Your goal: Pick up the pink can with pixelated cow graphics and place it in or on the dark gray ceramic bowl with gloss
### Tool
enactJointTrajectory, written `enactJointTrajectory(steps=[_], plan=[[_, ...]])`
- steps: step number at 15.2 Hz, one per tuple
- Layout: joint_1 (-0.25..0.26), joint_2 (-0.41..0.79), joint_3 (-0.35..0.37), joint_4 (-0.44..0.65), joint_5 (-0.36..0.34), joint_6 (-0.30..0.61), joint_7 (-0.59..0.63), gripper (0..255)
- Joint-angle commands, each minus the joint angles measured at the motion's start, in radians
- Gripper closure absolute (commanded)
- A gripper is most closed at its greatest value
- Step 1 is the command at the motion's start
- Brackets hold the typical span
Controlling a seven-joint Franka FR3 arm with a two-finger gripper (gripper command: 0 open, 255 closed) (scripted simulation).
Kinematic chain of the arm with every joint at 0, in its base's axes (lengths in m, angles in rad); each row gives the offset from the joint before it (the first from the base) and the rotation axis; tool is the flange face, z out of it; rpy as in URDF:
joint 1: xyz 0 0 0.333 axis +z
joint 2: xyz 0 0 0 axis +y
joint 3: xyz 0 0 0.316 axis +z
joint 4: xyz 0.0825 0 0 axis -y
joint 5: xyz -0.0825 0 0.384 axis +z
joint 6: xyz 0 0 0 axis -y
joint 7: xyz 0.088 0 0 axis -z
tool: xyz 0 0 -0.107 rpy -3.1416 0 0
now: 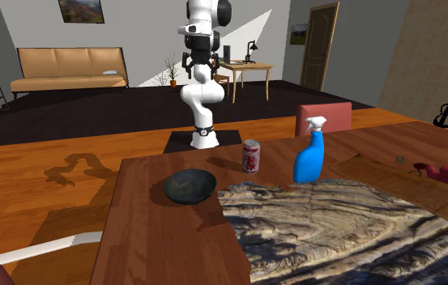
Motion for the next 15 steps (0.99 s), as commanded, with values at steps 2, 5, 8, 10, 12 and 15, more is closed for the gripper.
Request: enactJointTrajectory(steps=[2,5,8,10,12,15], plan=[[0.003,0.024,0.012,-0.003,0.007,0.024,0.013,0],[0.012,0.102,0.048,-0.003,0.027,0.093,0.053,0],[0.02,0.188,0.083,0.008,0.042,0.159,0.092,0],[0.024,0.249,0.106,0.021,0.048,0.201,0.117,0],[0.028,0.313,0.128,0.04,0.052,0.241,0.144,0],[0.034,0.413,0.16,0.077,0.051,0.296,0.184,0]])
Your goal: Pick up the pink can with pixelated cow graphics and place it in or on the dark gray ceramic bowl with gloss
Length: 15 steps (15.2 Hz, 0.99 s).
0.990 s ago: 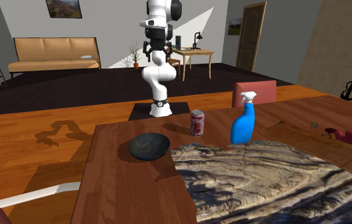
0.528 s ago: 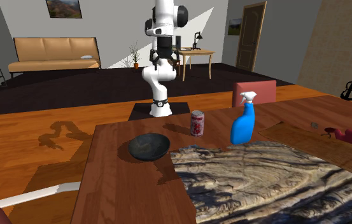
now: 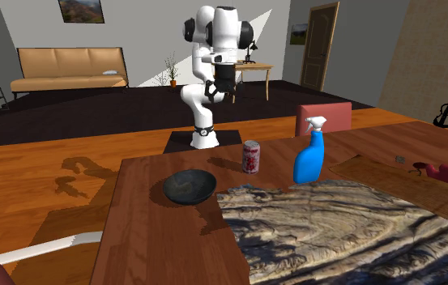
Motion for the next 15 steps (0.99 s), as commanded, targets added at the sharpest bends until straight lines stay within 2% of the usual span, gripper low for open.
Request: enactJointTrajectory(steps=[1,12,15], plan=[[0.003,0.067,0.02,0.028,-0.002,0.034,0.027,0],[0.043,0.477,0.102,0.275,-0.083,0.156,0.188,0],[0.045,0.491,0.102,0.262,-0.088,0.182,0.192,0]])
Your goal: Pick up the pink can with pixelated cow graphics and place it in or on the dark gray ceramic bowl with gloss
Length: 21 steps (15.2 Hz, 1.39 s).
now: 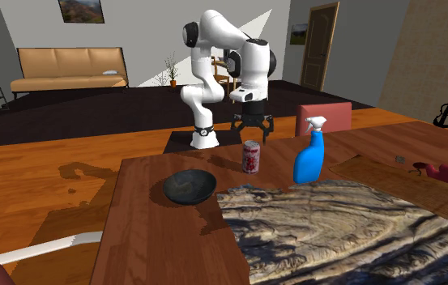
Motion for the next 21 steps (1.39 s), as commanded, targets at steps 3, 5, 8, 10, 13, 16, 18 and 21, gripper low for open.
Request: enactJointTrajectory(steps=[3,5,8,10,13,16,18,21], plan=[[0.003,0.026,0.0,-0.021,-0.009,0.046,0.008,0],[0.004,0.04,-0.001,-0.039,-0.015,0.077,0.012,0],[0.004,0.04,-0.001,-0.039,-0.015,0.077,0.012,0],[0.004,0.04,-0.001,-0.039,-0.015,0.077,0.012,0],[0.004,0.04,-0.001,-0.039,-0.015,0.077,0.012,0],[0.003,0.04,-0.001,-0.039,-0.015,0.077,0.011,255],[0.004,0.04,-0.001,-0.04,-0.015,0.078,0.012,255],[0.004,0.04,-0.001,-0.039,-0.015,0.078,0.012,255]])
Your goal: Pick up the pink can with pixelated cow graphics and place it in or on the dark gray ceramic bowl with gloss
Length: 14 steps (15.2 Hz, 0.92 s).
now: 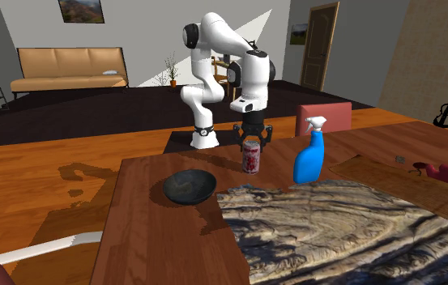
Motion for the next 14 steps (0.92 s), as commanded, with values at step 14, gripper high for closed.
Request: enactJointTrajectory(steps=[14], plan=[[-0.004,-0.053,0.002,0.1,0.02,-0.152,-0.014,255]])
